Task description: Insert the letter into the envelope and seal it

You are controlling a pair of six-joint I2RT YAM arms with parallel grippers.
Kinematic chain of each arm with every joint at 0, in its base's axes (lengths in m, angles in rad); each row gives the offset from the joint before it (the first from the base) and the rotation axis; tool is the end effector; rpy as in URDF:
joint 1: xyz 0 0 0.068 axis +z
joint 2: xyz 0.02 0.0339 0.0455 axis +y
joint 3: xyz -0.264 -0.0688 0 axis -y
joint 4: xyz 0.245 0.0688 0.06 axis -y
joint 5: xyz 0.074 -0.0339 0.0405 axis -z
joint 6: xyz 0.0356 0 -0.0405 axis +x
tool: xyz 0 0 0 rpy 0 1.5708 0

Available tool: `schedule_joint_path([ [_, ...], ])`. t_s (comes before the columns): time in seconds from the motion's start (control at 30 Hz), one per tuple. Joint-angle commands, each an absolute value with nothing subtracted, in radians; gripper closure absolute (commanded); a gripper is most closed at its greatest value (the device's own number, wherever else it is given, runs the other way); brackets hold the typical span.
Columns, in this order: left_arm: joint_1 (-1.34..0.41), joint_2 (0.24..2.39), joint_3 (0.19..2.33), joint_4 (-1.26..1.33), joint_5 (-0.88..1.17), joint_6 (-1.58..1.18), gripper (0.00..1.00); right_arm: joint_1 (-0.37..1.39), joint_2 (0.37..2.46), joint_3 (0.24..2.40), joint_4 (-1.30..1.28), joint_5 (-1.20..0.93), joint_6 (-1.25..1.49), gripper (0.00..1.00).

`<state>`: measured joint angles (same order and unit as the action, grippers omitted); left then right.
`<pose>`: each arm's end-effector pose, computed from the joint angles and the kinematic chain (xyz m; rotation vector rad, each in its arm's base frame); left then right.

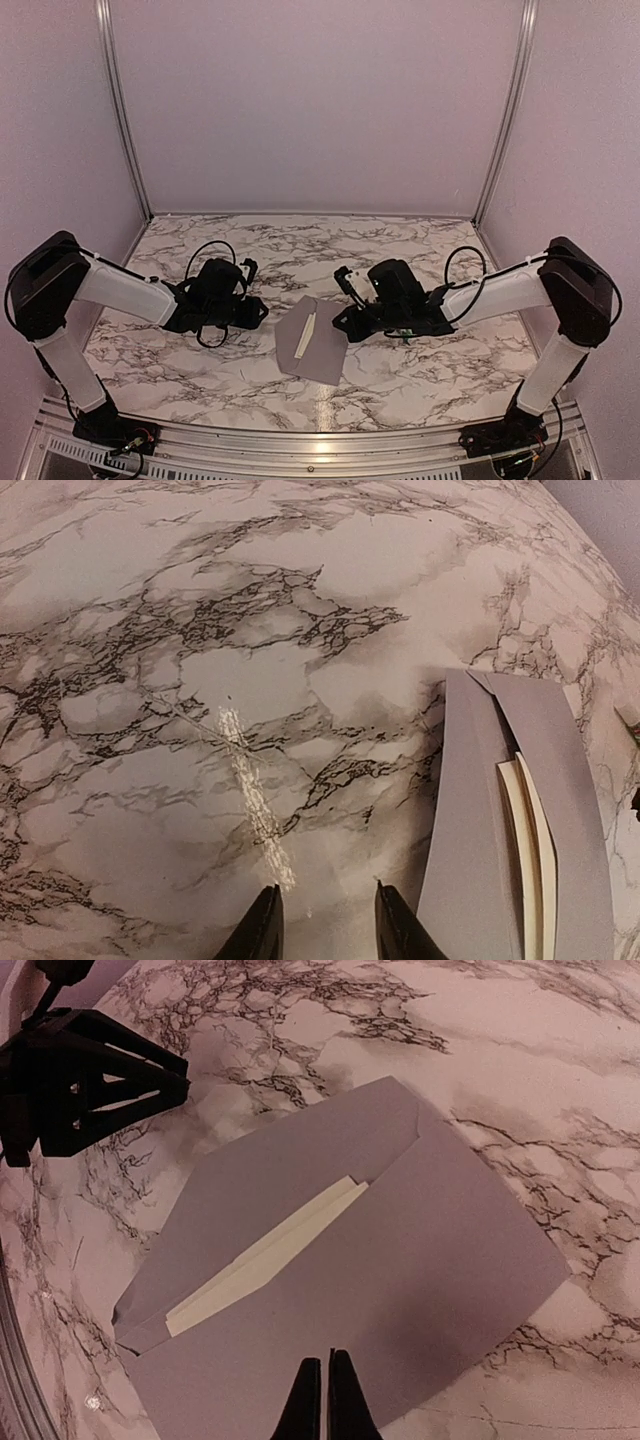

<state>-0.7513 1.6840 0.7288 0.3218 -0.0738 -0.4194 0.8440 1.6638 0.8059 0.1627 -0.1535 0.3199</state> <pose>0.2419 -0.2223 0.1456 0.3318 2.2372 -0.5630 0.2179 0.2532 0.1603 -0.6991 2.2759 0.7650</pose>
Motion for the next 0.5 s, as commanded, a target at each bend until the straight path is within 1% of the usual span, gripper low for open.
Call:
schedule_joint_path([
  [0.0,-0.746,1.734,0.766,0.311,-0.016,-0.411,0.67,0.850,1.763,0.872,0.302,-0.235,0.323,1.00],
  [0.2,-0.745,1.768,0.783,0.311,0.051,-0.383,0.67,0.859,1.869,0.919,0.353,-0.287,0.333,1.00],
  [0.47,-0.751,1.804,0.804,0.311,0.149,-0.371,0.68,0.859,1.908,0.928,0.343,-0.279,0.334,1.00],
])
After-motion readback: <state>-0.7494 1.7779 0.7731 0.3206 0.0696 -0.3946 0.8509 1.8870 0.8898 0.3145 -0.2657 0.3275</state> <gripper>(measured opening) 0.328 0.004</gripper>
